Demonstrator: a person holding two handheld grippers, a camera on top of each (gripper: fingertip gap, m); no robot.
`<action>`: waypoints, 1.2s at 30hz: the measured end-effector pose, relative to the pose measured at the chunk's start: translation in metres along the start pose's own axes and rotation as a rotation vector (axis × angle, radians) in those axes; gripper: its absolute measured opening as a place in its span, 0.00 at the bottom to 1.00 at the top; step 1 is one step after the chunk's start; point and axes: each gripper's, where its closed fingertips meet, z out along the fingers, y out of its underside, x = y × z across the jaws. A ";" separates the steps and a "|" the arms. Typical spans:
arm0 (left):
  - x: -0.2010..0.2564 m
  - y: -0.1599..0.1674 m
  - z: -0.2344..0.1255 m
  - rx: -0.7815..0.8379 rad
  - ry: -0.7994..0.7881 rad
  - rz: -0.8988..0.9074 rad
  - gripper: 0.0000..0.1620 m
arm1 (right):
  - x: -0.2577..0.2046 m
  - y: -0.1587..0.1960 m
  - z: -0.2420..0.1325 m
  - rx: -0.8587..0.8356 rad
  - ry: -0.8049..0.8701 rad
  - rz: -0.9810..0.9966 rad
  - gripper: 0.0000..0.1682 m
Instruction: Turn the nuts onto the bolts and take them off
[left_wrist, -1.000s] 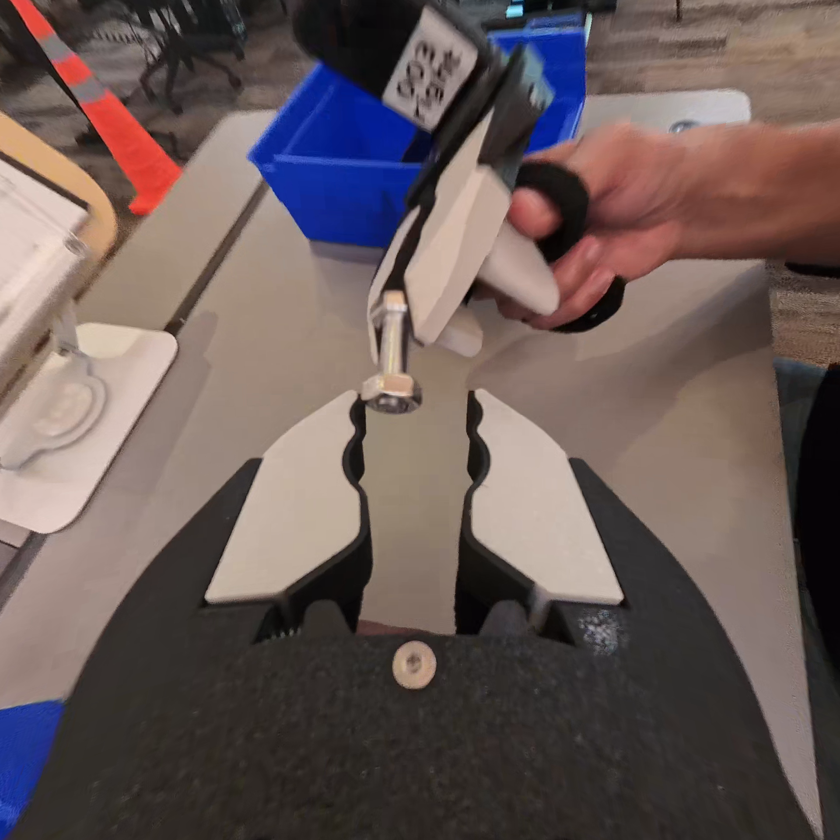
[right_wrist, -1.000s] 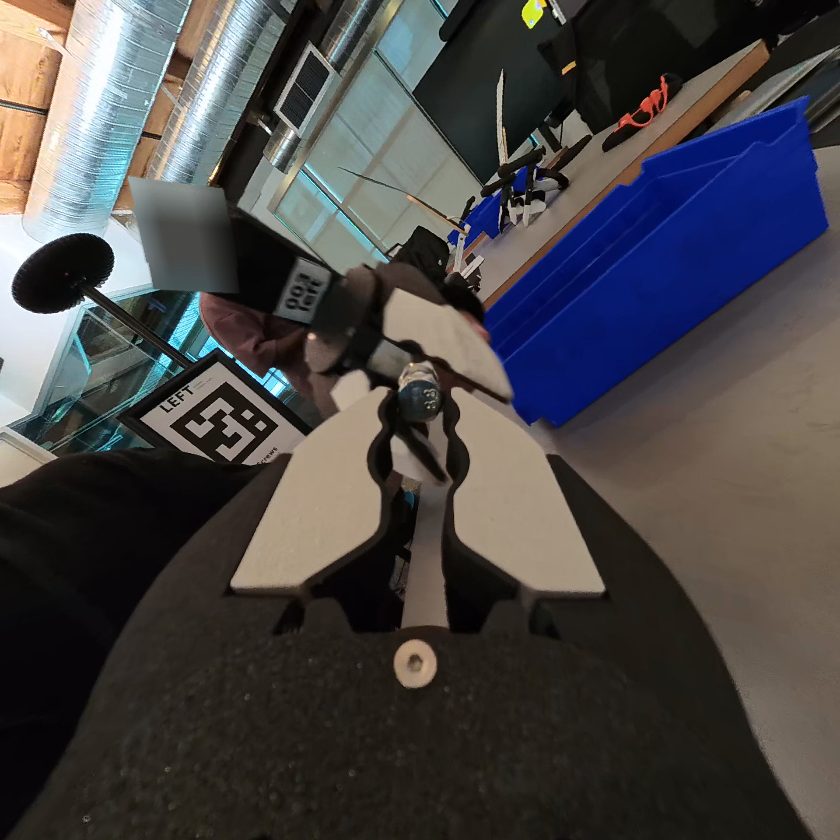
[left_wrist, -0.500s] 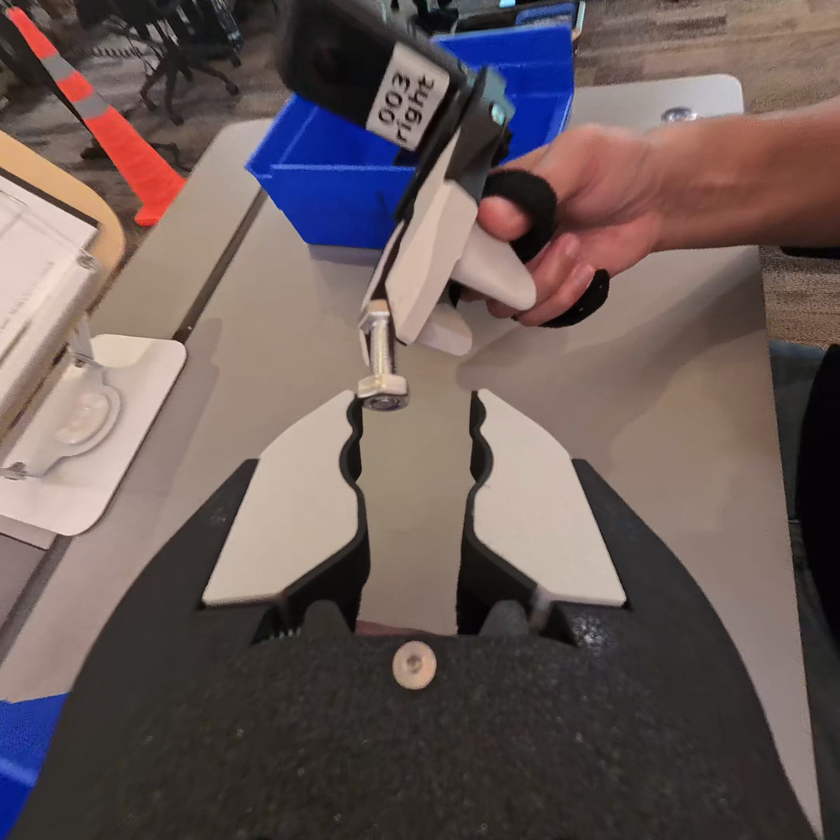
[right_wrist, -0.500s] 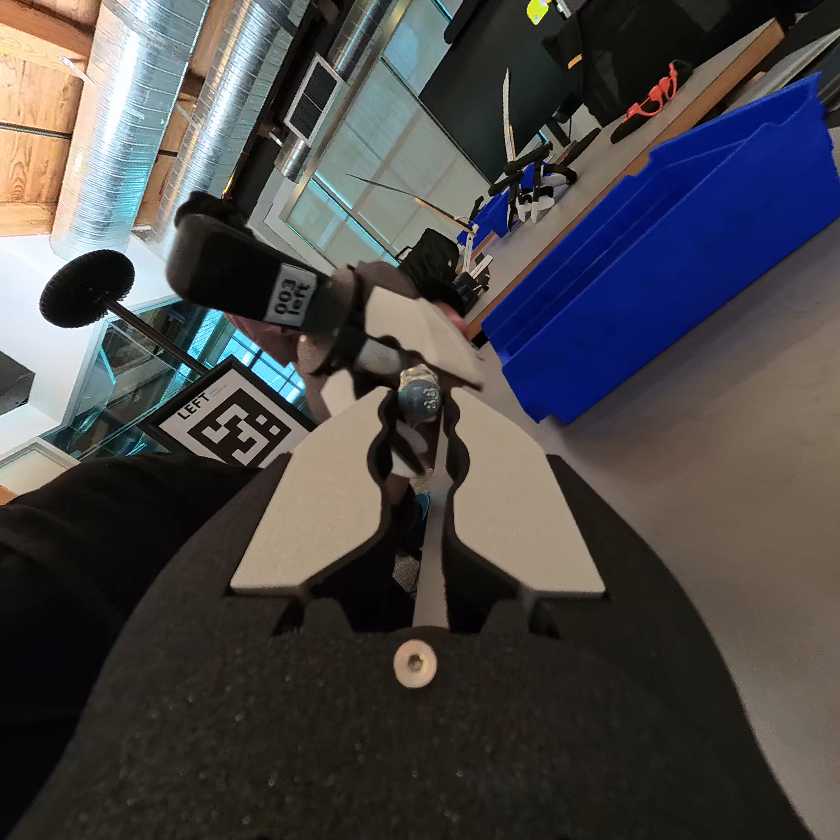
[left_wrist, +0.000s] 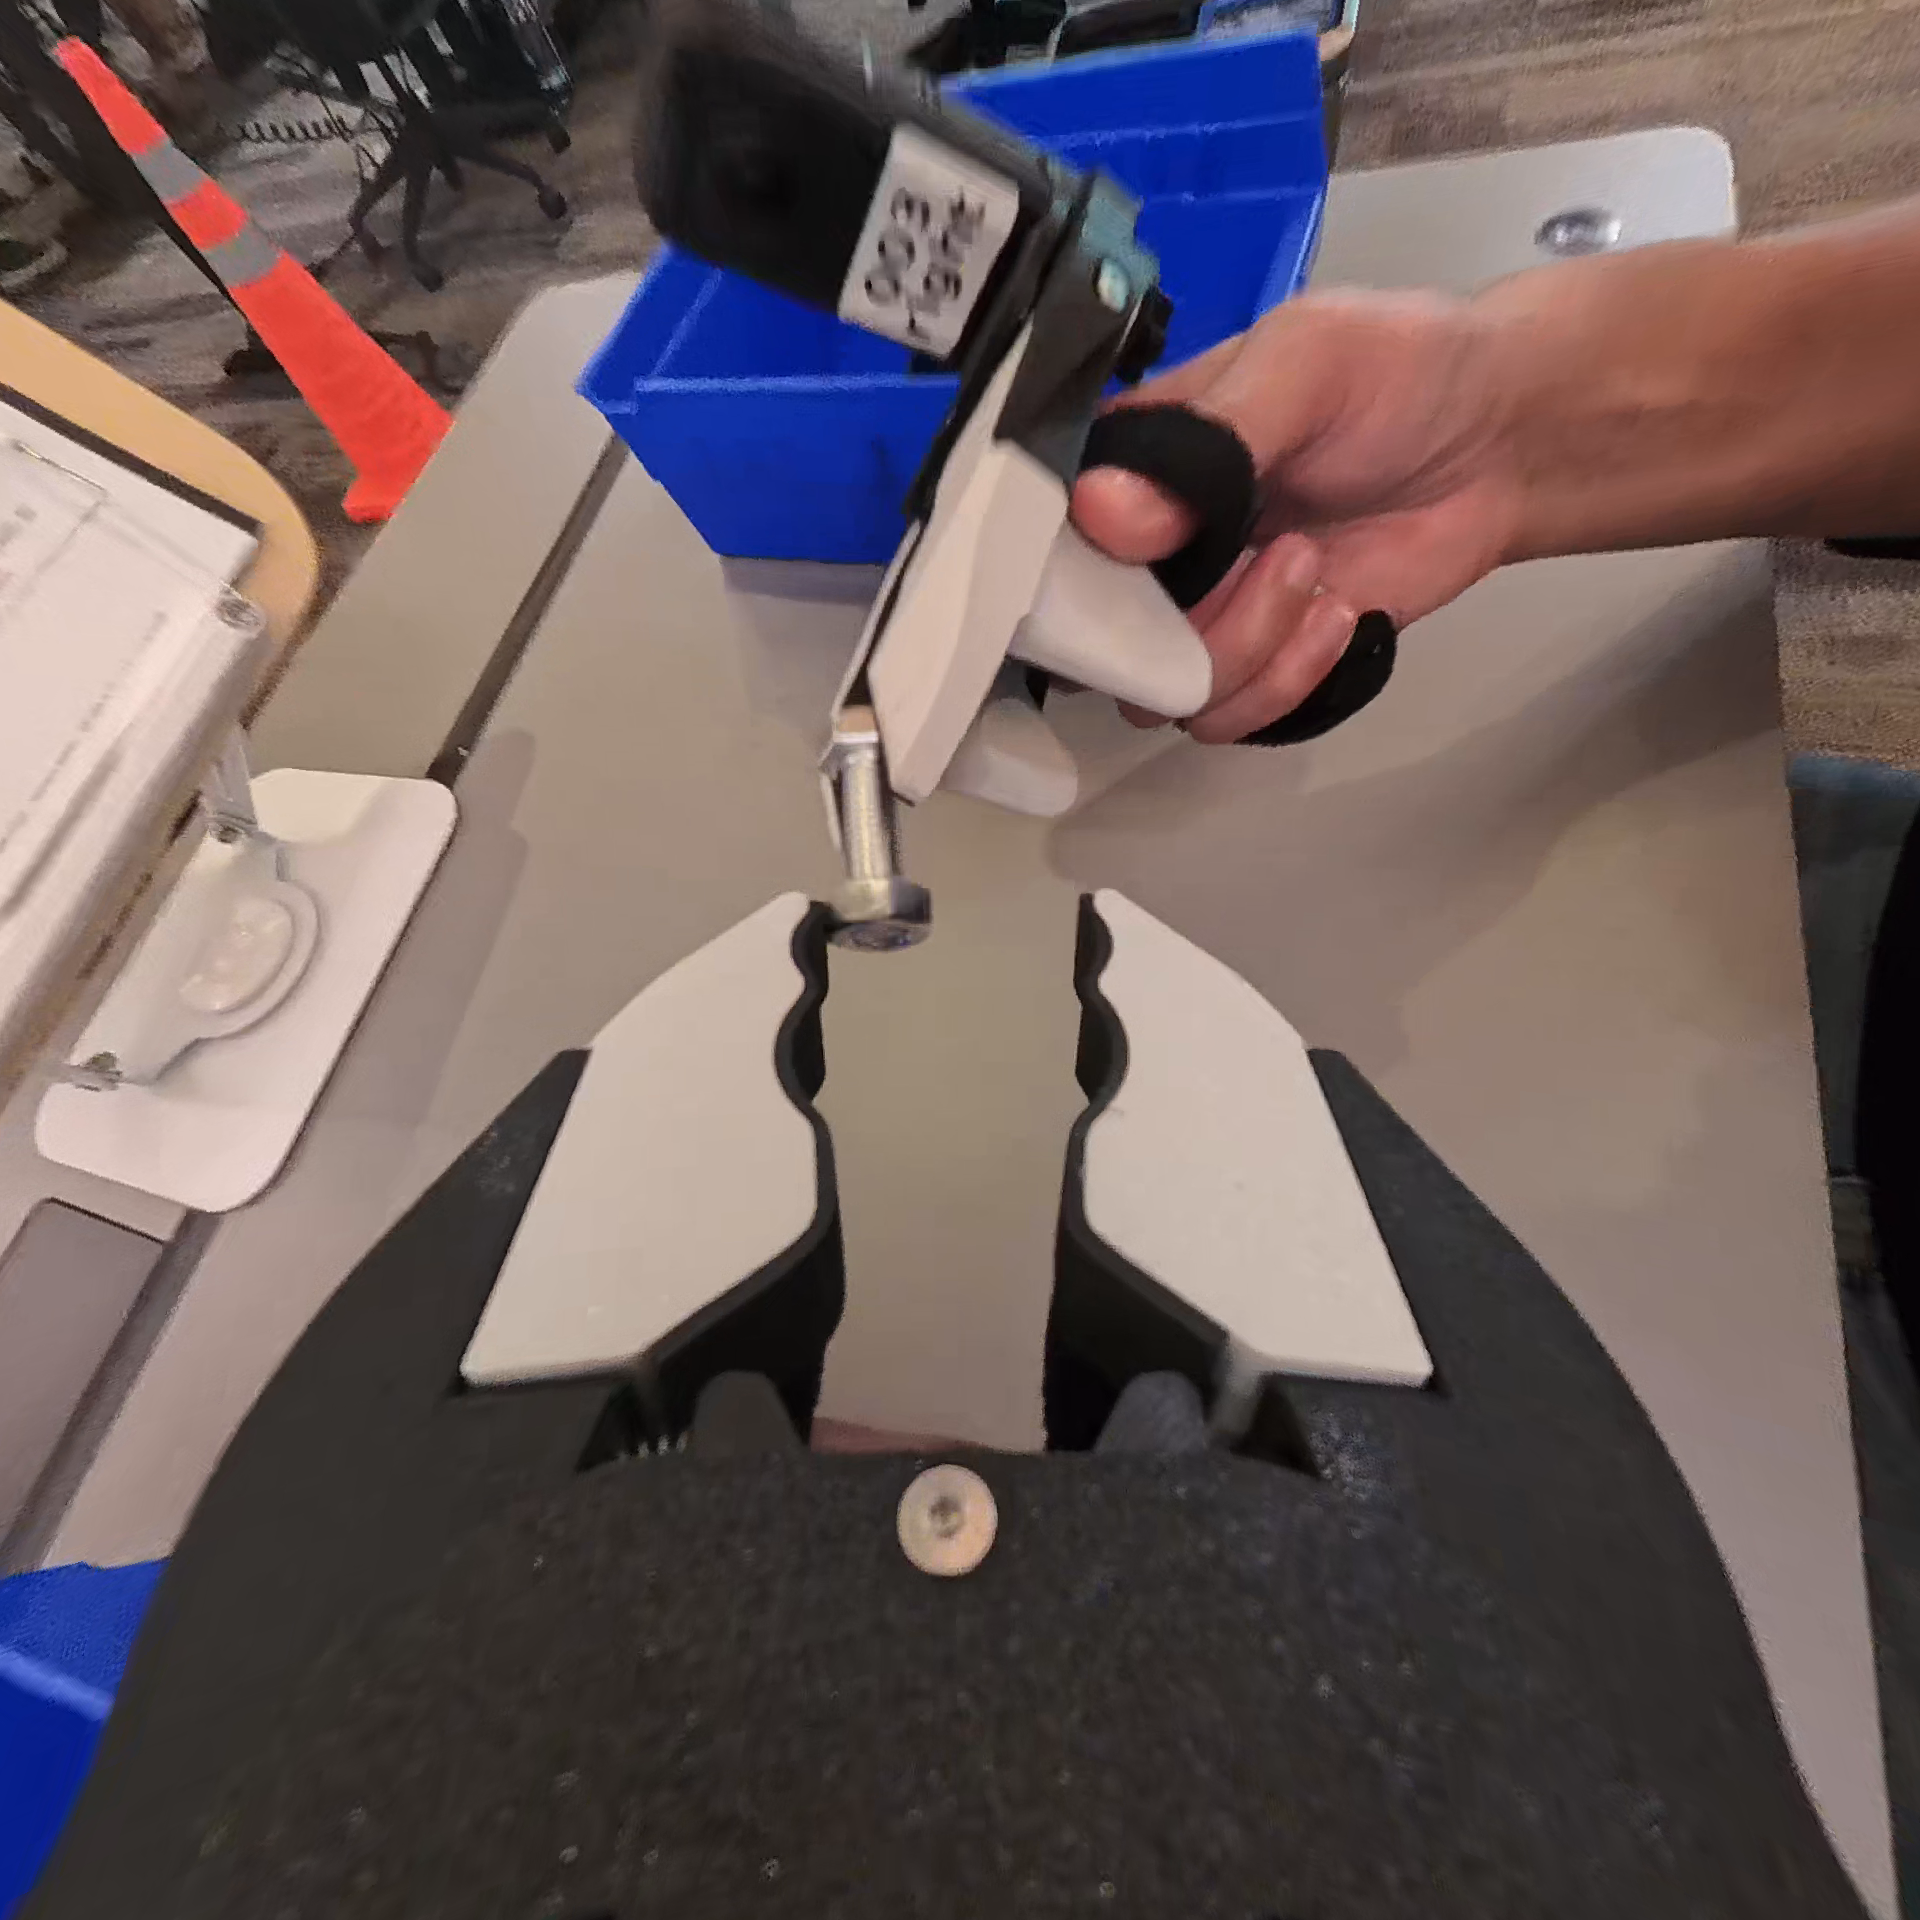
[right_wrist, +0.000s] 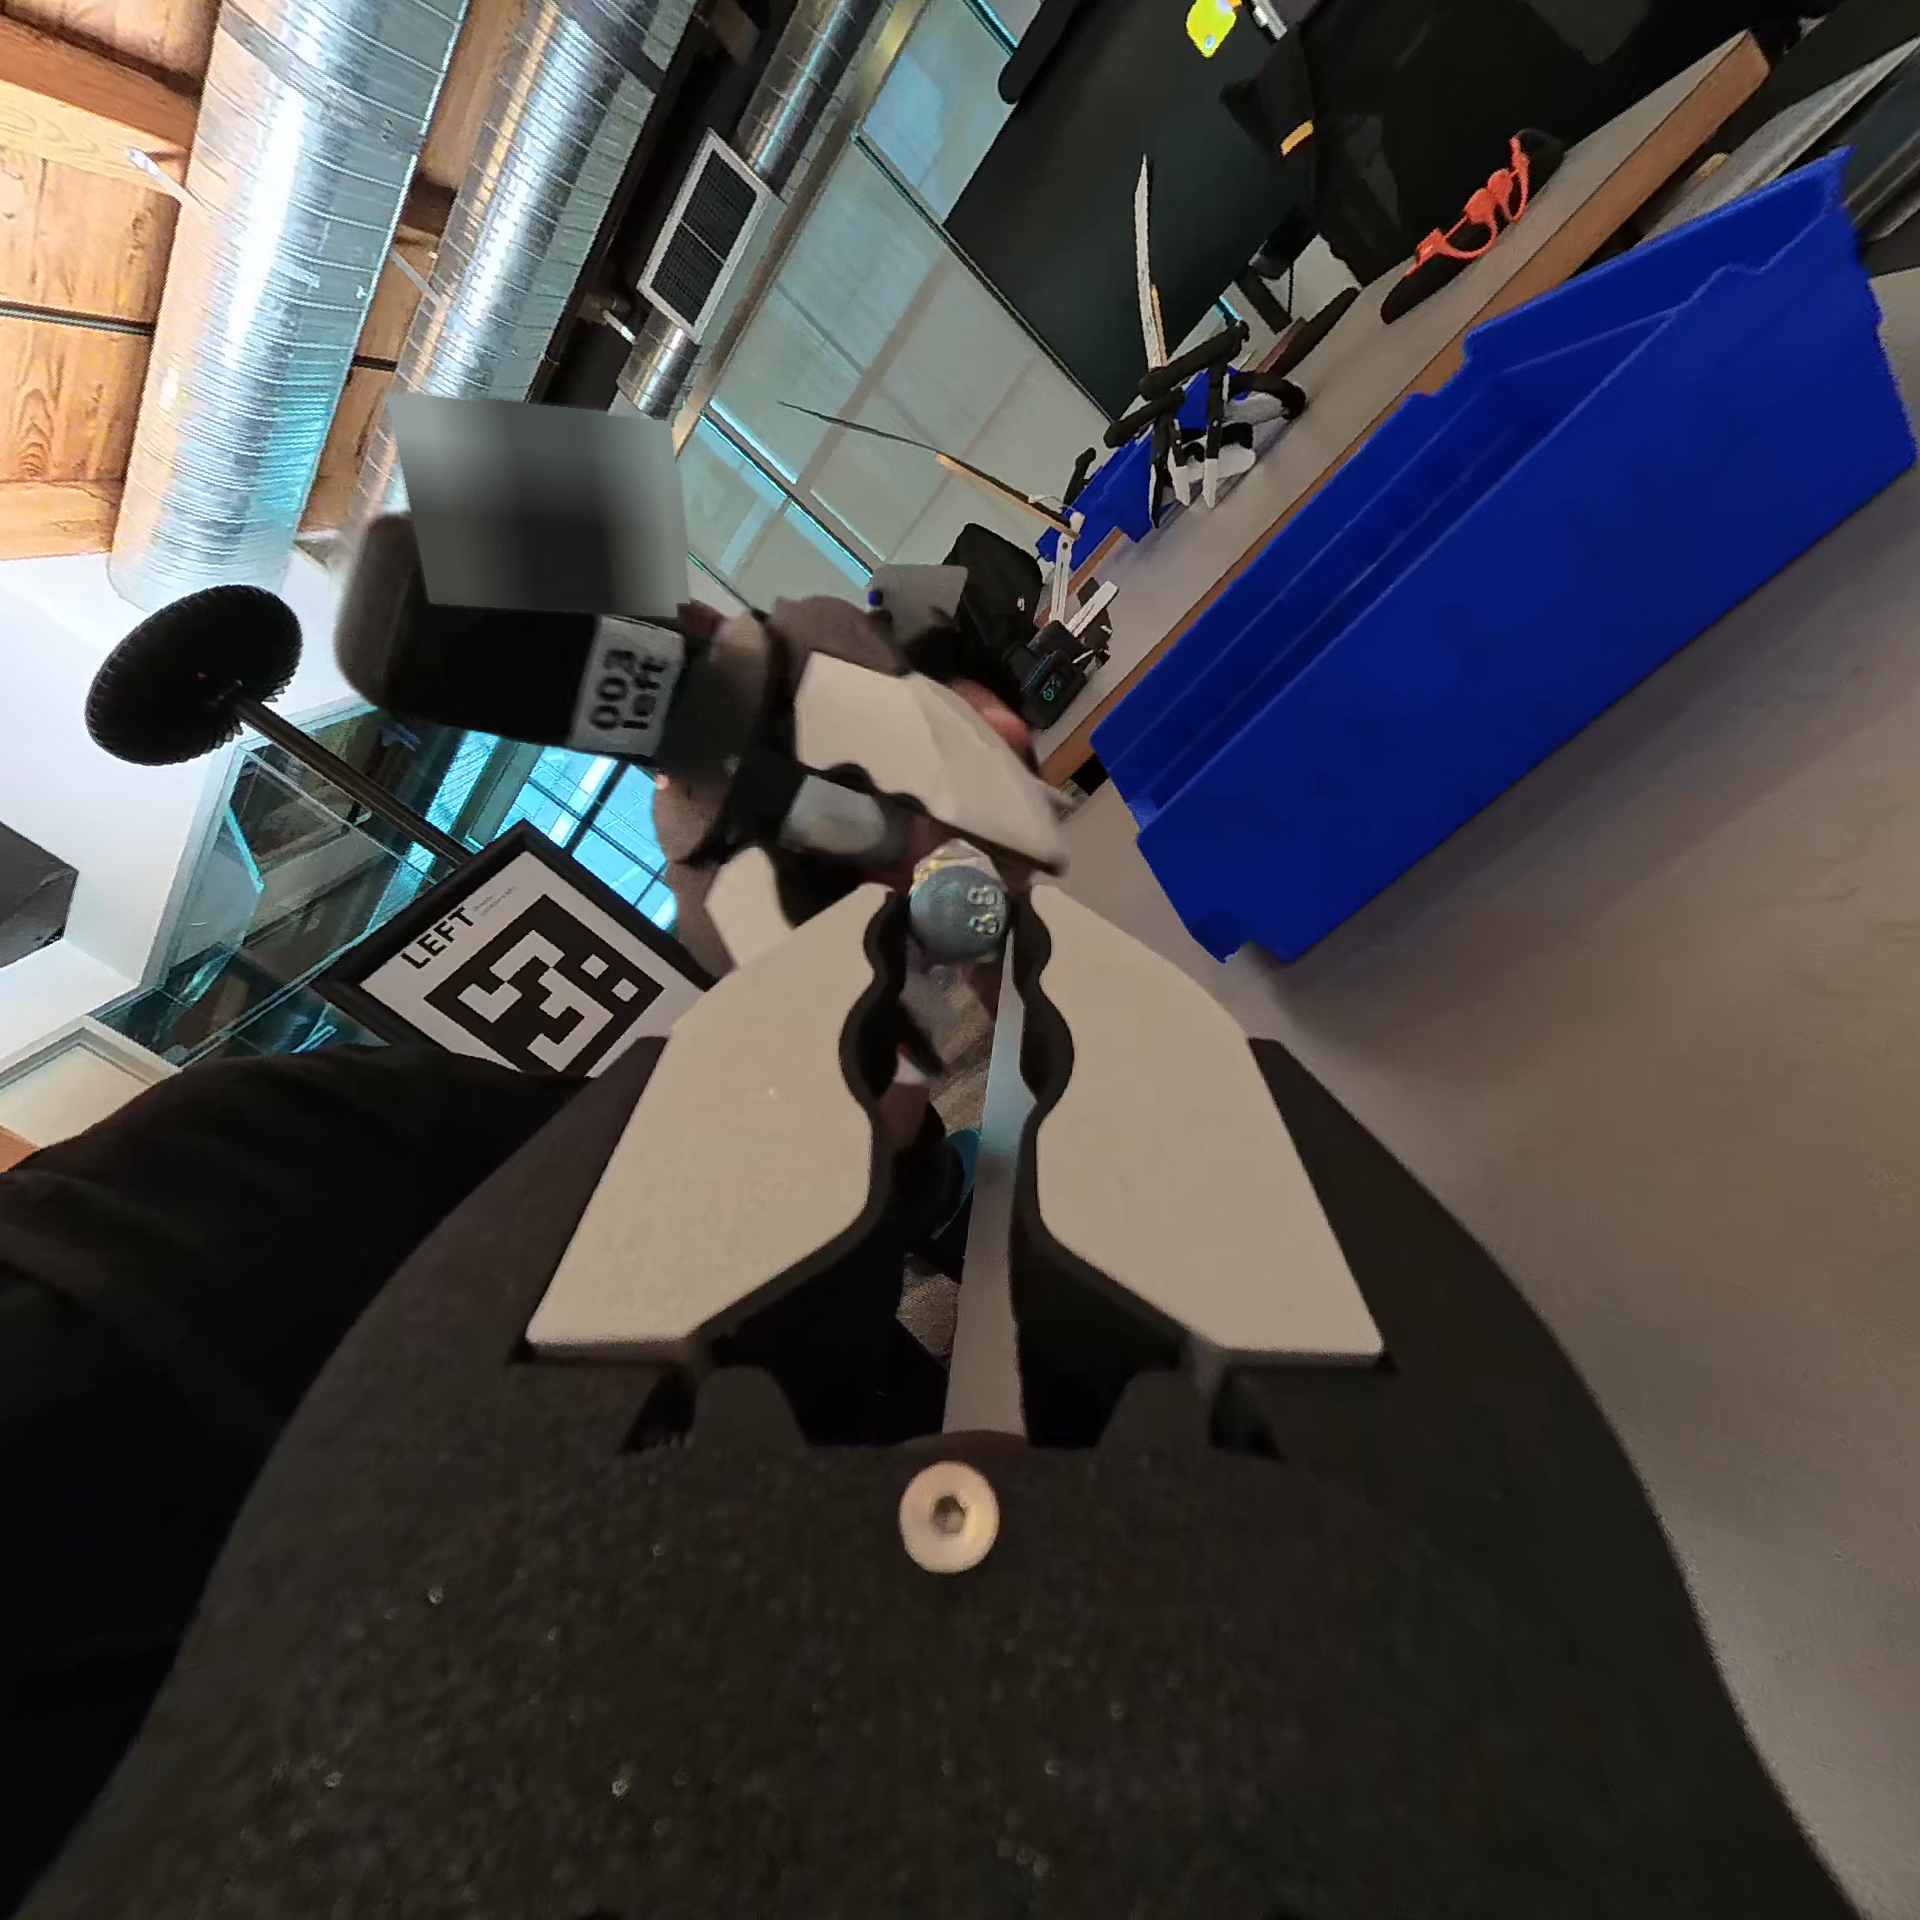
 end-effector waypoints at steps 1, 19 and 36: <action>0.001 0.008 0.007 -0.027 0.014 -0.010 0.28 | -0.002 -0.001 0.000 0.002 -0.006 -0.002 0.11; 0.002 0.017 0.021 -0.011 0.063 -0.056 0.27 | -0.007 -0.003 0.000 0.009 -0.027 0.008 0.12; 0.001 0.011 0.015 -0.024 0.026 -0.022 0.29 | 0.001 -0.001 -0.001 0.009 -0.006 0.022 0.11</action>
